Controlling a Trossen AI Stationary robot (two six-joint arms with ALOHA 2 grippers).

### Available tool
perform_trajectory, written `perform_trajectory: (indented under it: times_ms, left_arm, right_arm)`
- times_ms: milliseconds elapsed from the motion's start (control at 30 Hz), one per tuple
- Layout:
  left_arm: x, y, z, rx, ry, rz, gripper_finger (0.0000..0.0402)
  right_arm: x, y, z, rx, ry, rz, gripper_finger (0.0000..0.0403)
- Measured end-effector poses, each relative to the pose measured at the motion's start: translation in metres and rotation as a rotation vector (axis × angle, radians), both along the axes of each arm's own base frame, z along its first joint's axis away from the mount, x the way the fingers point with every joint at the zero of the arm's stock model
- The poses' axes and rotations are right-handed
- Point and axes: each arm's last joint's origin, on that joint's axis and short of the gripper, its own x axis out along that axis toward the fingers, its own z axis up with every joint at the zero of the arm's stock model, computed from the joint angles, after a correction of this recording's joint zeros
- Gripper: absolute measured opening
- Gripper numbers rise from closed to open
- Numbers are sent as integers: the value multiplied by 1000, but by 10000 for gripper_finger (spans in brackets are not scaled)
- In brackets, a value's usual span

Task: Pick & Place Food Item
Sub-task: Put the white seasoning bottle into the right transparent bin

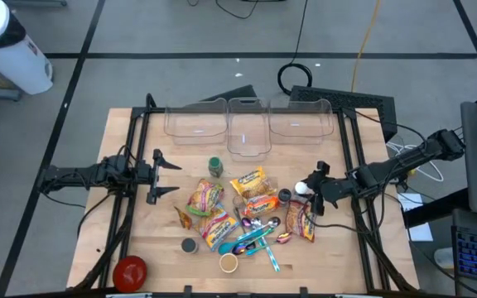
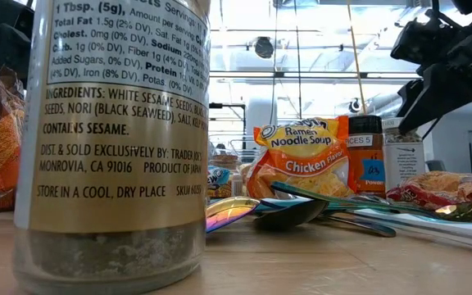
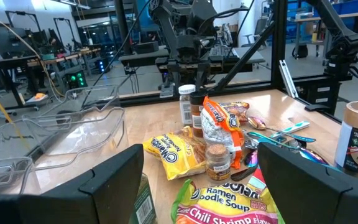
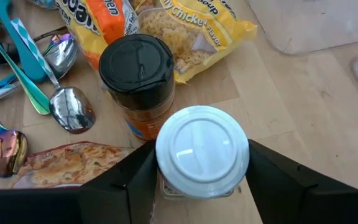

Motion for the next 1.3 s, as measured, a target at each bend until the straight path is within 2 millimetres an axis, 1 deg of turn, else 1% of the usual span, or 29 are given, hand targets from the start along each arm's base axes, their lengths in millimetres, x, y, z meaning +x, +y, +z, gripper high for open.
perform_trajectory:
  times_ms: [133, 400, 533, 700, 867, 1033, 1133, 1233, 1300]
  left_arm:
    - [0, 0, 0, 0, 0, -1, 324]
    - [0, 0, 0, 0, 0, 0, 324]
    - [0, 0, 0, 0, 0, 0, 324]
    - [0, 0, 0, 0, 0, -1, 324]
    - [0, 0, 0, 0, 0, 0, 324]
    - [0, 0, 0, 0, 0, 0, 324]
    - [0, 0, 0, 0, 0, 0, 324]
    - [0, 0, 0, 0, 0, 0, 324]
    - [0, 0, 0, 0, 0, 0, 324]
  right_arm:
    - [-1, -3, 5, -34, -22, -40, 199]
    - [1, -14, 32, -46, -125, -98, 199]
    - [1, -23, 45, -81, -180, -161, 199]
    - [3, -40, 55, -164, -222, -266, 202]
    - [6, -63, 66, -202, -271, -388, 200]
    - [2, -94, 80, -259, -279, -535, 200]
    - [-2, -115, 86, -249, -278, -590, 200]
    - [-7, -137, 87, -212, -267, -649, 200]
    - [-11, -152, 83, -197, -242, -689, 200]
